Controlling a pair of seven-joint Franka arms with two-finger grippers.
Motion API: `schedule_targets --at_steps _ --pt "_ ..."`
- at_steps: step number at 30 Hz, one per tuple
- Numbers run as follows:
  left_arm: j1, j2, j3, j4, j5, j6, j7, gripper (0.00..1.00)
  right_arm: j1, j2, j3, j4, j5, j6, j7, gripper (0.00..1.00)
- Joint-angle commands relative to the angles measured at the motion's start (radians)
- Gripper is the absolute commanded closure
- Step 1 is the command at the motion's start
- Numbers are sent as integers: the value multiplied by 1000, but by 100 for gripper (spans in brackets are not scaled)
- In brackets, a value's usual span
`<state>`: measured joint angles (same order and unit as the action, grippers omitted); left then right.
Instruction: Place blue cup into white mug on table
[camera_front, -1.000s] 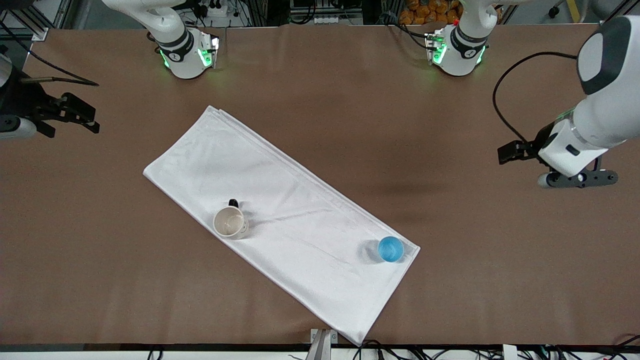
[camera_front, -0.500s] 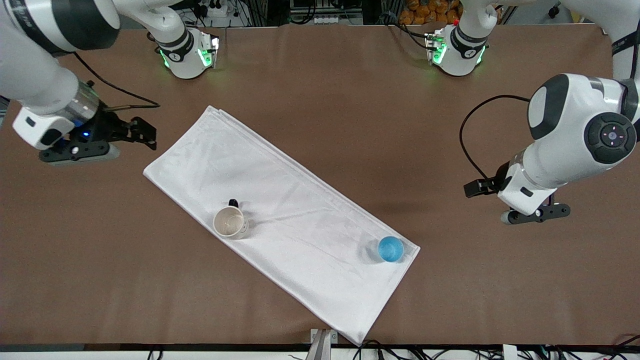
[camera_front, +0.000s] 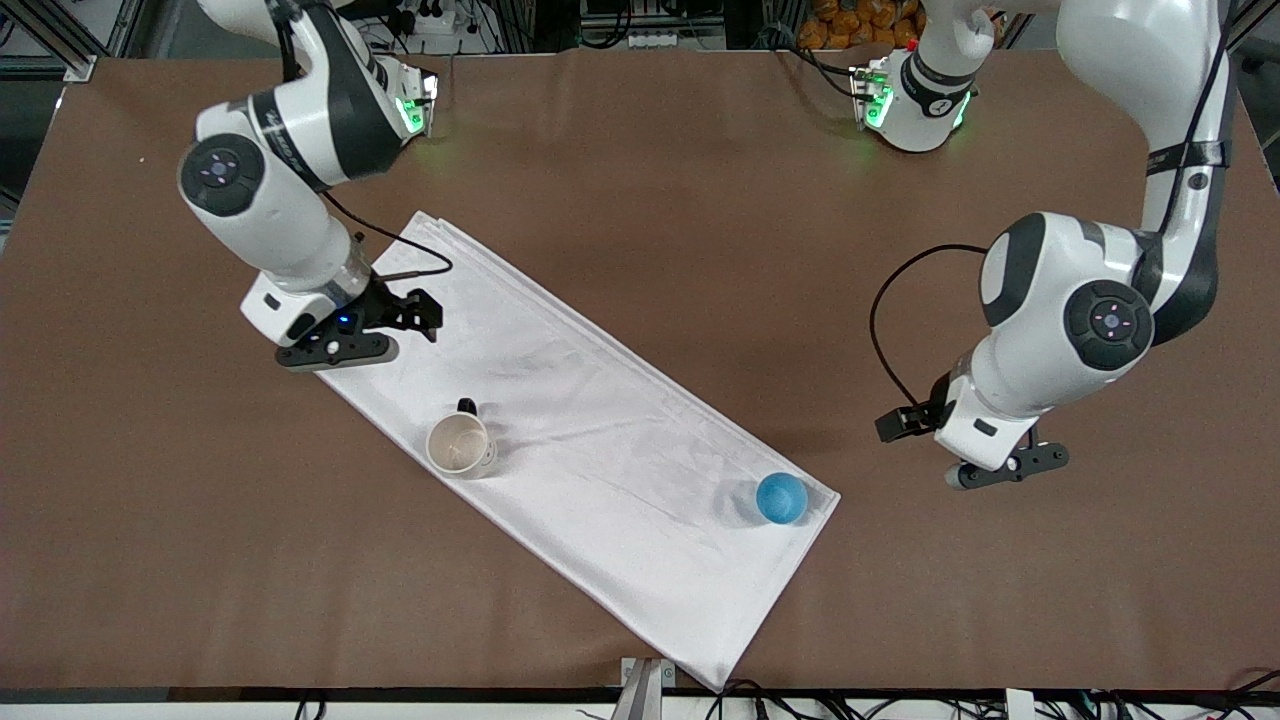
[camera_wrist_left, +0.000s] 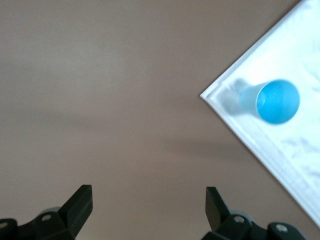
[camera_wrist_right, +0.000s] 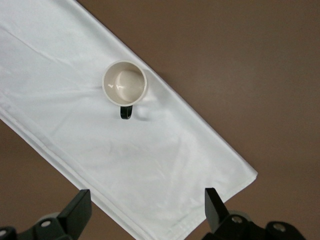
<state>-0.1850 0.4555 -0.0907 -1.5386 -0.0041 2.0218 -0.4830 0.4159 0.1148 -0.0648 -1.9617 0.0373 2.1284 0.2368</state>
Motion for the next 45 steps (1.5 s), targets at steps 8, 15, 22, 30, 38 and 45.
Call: schedule_targets --at_steps 8,15,22,30,38,45 --pt "-48 149 2 92 -20 116 -98 0 50 163 -6 -29 6 203 91 0" --pt "-79 206 2 98 -20 215 -161 0 43 233 -6 -23 4 292 91 0" --pt "-100 238 3 97 -17 265 -187 0 38 307 -6 -3 6 386 90 0" --pt "-102 265 2 97 -19 293 -187 0 38 364 -7 17 3 430 90 0" --pt "-111 298 3 97 -17 337 -186 0 37 390 -7 20 3 455 90 6" --pt "-116 313 3 97 -16 365 -187 0 37 402 -9 32 1 458 90 40"
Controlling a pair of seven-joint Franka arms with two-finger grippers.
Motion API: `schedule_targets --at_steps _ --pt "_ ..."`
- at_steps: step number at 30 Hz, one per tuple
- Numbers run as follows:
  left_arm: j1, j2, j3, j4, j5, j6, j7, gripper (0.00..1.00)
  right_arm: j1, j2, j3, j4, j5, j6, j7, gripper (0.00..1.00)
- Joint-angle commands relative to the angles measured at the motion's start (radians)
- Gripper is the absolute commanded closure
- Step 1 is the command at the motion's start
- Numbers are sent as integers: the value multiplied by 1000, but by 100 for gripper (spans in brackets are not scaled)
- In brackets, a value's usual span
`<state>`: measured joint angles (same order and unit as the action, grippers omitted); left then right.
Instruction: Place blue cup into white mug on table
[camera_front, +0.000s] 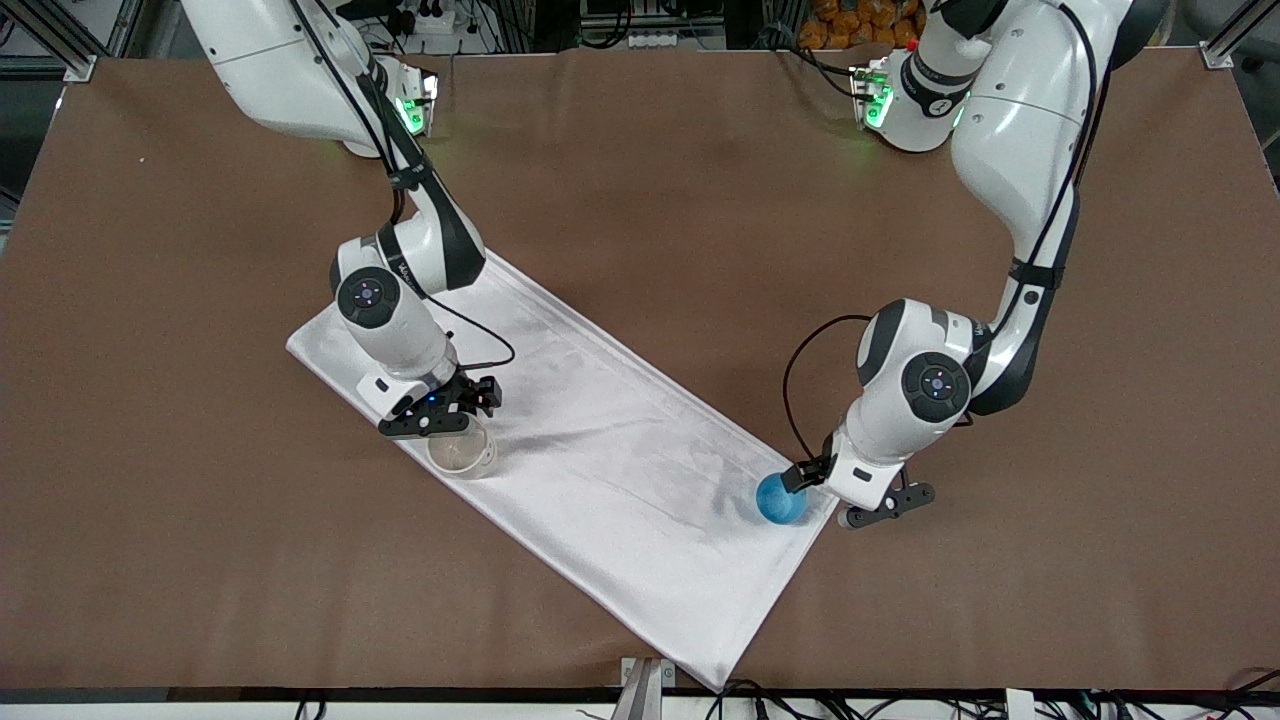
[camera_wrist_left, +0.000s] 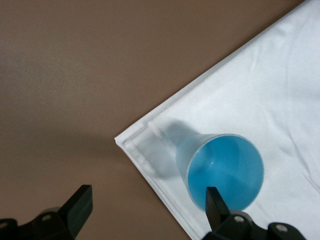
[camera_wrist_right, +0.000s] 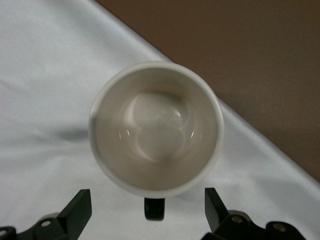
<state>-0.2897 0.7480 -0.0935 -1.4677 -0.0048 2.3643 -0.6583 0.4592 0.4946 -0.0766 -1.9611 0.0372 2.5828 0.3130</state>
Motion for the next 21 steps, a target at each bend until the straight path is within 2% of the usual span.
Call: schedule_targets --at_steps 1,6,9,12,18,21 --pt "-11 25 6 24 -15 27 -12 0 -7 22 3 33 1 3 12 48" --pt "-26 44 9 26 -15 59 -35 0 -7 22 3 33 1 2 12 83" --pt "-25 44 9 24 -18 59 -56 49 -5 21 3 34 1 2 11 100" --pt "-26 44 9 23 -18 59 -84 99 1 21 4 54 3 -7 14 100" --pt "-26 44 11 20 -9 59 -87 100 52 10 6 90 13 -15 23 100" --pt "-28 44 11 20 -9 58 -87 100 88 12 6 125 13 -35 89 100"
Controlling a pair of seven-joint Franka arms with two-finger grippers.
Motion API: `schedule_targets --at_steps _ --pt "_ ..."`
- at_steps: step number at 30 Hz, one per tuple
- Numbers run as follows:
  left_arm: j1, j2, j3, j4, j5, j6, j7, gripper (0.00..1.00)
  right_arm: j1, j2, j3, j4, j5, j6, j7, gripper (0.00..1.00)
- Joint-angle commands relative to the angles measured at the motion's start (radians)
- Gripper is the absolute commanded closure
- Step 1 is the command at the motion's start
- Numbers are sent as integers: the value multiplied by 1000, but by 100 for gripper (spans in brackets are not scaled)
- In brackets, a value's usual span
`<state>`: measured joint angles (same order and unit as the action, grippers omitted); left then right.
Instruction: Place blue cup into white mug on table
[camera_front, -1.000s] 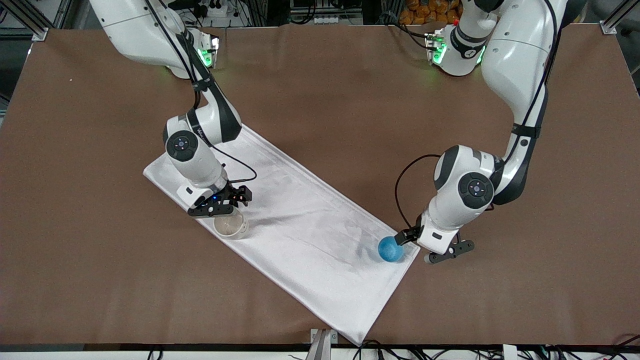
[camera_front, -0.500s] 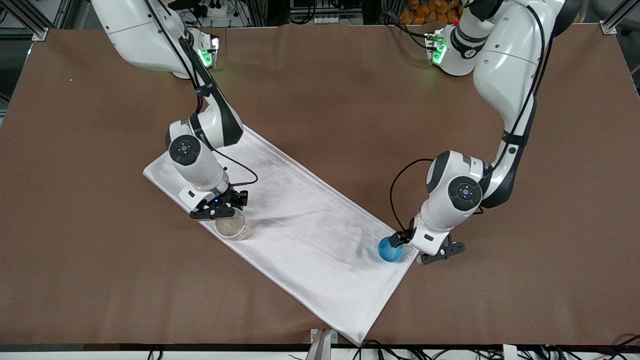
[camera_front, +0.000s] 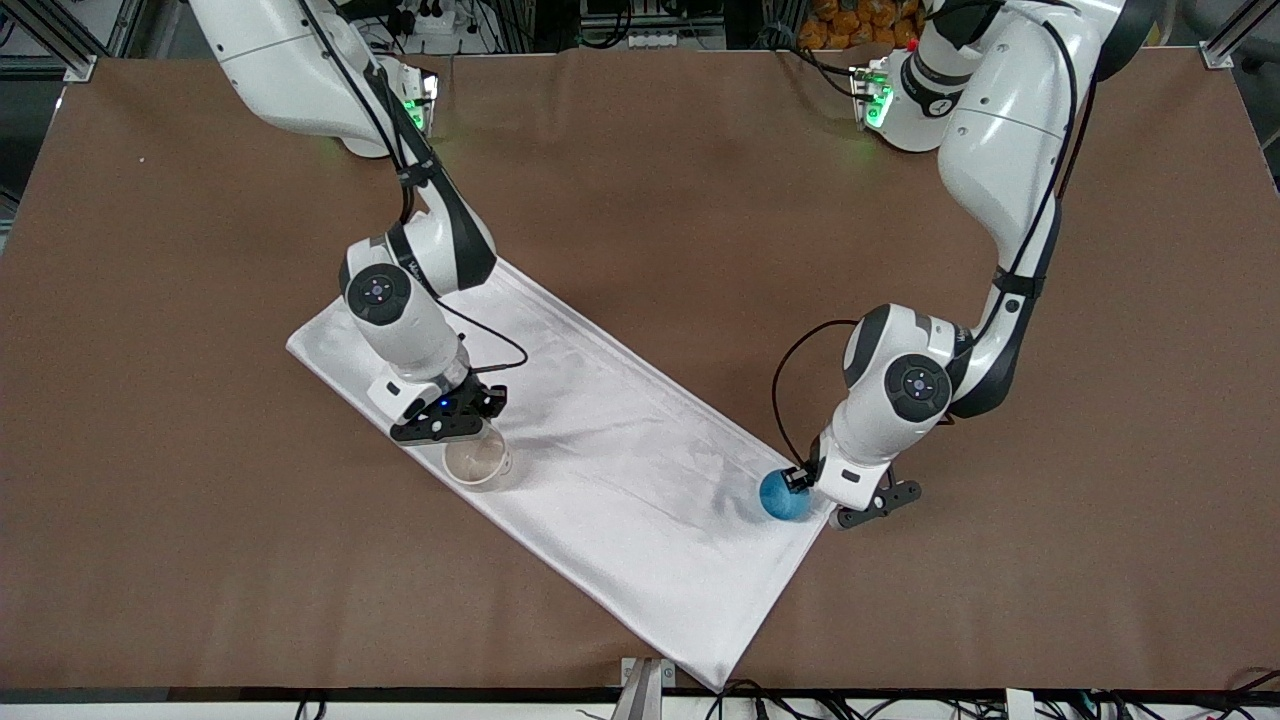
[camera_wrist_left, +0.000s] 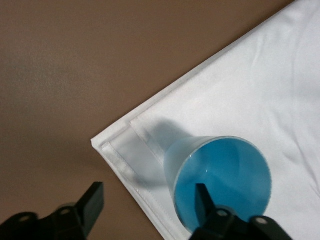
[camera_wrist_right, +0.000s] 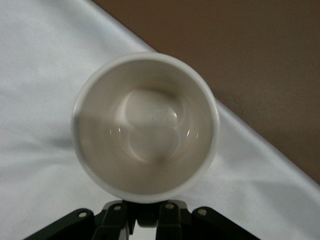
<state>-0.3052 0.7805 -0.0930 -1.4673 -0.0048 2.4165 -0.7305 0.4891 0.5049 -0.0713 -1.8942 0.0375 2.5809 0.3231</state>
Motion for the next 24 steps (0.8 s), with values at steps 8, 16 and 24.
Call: schedule_targets --at_steps 8,16,24 --pt "-11 0 12 19 -9 3 -15 100 209 46 1 178 2 -103 276 100" --pt "-5 -36 13 19 -9 -51 -17 100 364 125 -4 282 -5 -128 454 100" --pt "14 -133 12 12 19 -244 35 100 447 198 -4 412 -18 -225 547 100"
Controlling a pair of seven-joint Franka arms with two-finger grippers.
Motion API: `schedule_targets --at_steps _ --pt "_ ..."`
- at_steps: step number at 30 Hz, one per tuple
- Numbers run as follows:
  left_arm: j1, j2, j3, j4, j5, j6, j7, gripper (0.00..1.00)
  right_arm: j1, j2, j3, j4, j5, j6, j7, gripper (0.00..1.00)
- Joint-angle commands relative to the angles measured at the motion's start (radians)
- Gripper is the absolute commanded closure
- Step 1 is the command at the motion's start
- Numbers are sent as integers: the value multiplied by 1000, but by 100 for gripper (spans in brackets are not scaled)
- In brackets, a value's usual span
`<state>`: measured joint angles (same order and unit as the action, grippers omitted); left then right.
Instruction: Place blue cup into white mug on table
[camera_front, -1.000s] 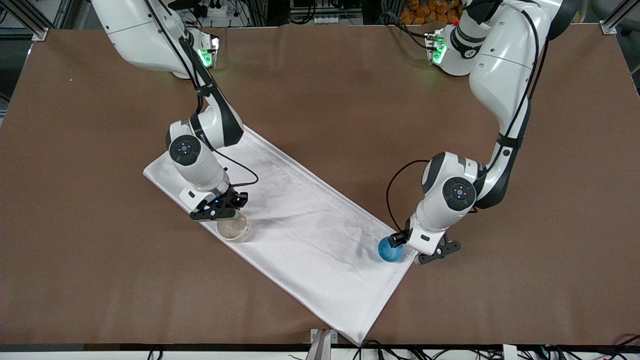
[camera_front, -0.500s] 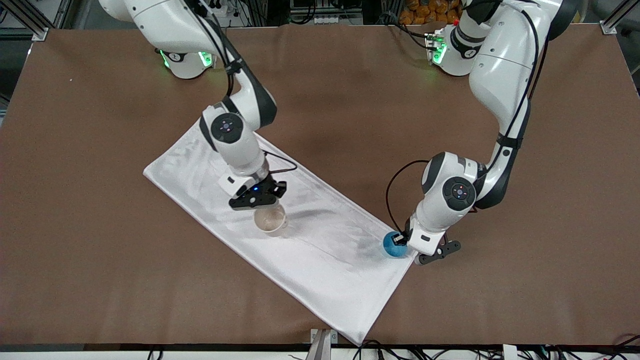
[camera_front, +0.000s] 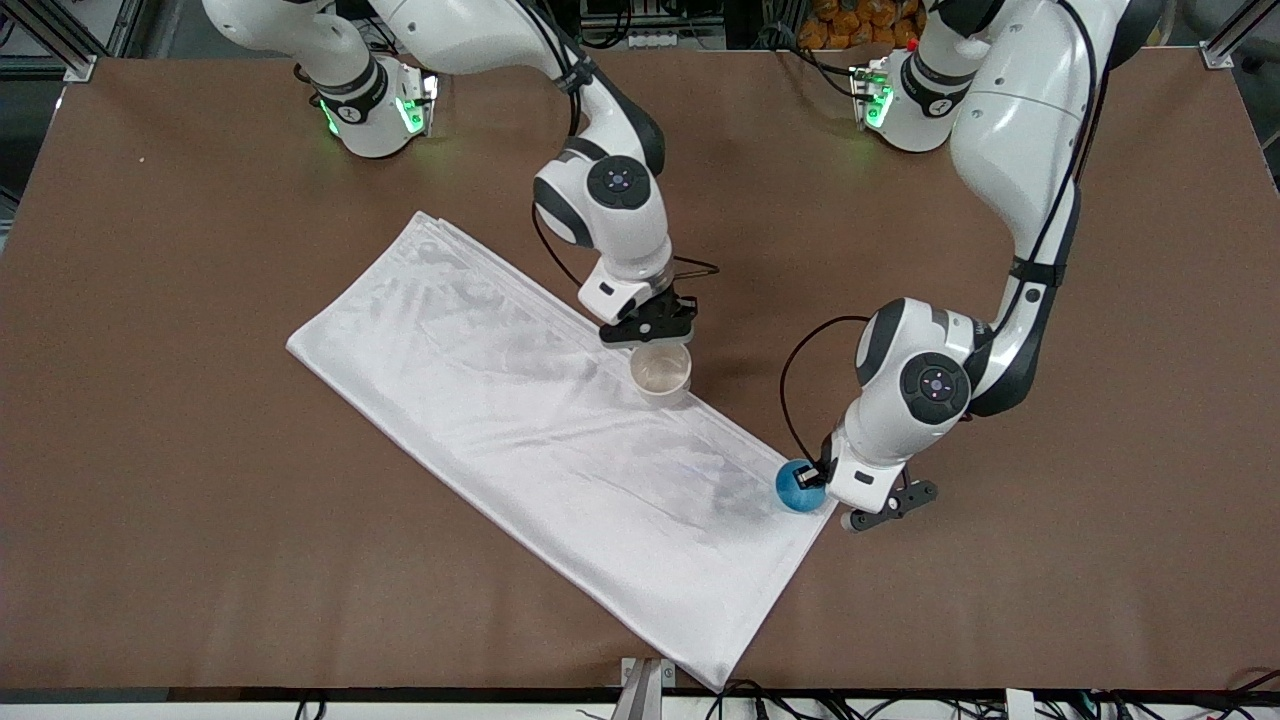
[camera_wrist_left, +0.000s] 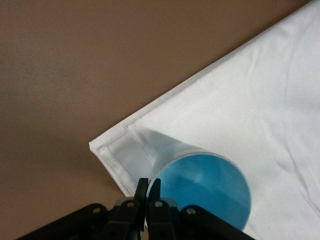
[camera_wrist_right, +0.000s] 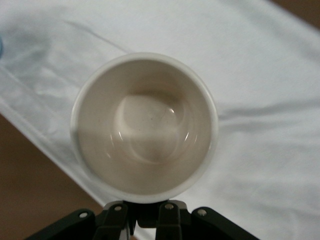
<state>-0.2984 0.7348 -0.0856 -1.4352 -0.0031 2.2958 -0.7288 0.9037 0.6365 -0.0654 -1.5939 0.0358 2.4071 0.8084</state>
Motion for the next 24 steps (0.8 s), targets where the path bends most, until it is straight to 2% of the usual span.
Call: schedule_targets --at_steps 1,9,14,19,20,21,24 --pt "8 -97 4 -21 17 -140 49 100 38 69 -10 114 -22 -52 66 100" --pt "13 -118 4 -34 18 -165 62 100 84 152 -10 178 -42 -49 123 100" --pt "9 -158 3 -76 18 -243 89 100 100 207 -10 235 -48 -46 178 100" --pt "-4 -202 -2 -140 18 -250 89 100 116 235 -11 265 -54 -45 203 100" --pt "-4 -215 -3 -155 18 -250 89 100 116 235 -11 266 -54 -45 203 93" --pt "-5 -224 -5 -169 20 -250 89 100 116 235 -11 266 -56 -45 204 79" --pt "-21 -265 -5 -220 18 -250 88 100 118 233 -11 267 -54 -45 207 76"
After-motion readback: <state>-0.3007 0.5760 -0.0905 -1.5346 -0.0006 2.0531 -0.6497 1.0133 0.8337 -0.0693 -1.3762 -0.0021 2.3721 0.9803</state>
